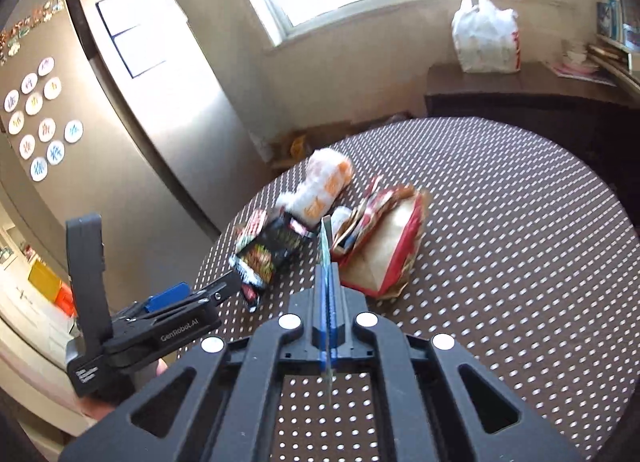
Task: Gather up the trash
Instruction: 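Grasp the black snack bag with the left gripper while the right gripper closes, then lift the black snack bag with the left gripper while the right lifts the teal box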
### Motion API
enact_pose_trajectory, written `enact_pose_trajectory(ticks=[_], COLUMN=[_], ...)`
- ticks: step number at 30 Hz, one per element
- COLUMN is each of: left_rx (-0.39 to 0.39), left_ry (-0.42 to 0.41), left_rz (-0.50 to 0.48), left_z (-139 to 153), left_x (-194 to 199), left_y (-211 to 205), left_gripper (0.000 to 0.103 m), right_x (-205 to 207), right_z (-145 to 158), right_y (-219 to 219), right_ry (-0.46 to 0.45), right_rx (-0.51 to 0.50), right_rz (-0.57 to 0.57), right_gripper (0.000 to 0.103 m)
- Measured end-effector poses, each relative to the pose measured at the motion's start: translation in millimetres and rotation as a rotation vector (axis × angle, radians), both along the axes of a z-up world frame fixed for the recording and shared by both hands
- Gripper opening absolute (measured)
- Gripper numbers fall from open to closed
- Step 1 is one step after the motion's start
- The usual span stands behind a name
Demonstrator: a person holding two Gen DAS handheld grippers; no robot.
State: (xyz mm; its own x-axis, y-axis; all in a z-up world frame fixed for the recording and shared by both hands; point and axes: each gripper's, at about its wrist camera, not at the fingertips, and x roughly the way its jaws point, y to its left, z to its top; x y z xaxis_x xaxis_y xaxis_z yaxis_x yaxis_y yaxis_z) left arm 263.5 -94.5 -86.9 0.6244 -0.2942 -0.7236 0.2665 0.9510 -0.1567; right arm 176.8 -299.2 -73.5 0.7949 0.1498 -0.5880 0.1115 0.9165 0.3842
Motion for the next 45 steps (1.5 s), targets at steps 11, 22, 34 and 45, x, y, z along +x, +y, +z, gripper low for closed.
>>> enact_pose_trajectory(ticks=[11, 22, 34, 45], left_rx=[-0.001, 0.013, -0.008, 0.178], left_ry=[0.009, -0.136, -0.065, -0.068], left_rz=[-0.019, -0.047, -0.058, -0.147], left_z=[-16, 25, 13, -20], left_x=[30, -9, -9, 21], left_y=[-13, -11, 1, -50], left_gripper=[0.008, 0.002, 0.085, 0.086], right_x=[6, -3, -16, -6], right_z=[10, 22, 32, 24], right_y=[-8, -1, -2, -13], right_ry=[-0.014, -0.052, -0.087, -0.057], right_rx=[-0.014, -0.019, -0.015, -0.010], right_rz=[-0.060, -0.060, -0.062, -0.099], right_gripper=[0.002, 0.002, 0.002, 0.001])
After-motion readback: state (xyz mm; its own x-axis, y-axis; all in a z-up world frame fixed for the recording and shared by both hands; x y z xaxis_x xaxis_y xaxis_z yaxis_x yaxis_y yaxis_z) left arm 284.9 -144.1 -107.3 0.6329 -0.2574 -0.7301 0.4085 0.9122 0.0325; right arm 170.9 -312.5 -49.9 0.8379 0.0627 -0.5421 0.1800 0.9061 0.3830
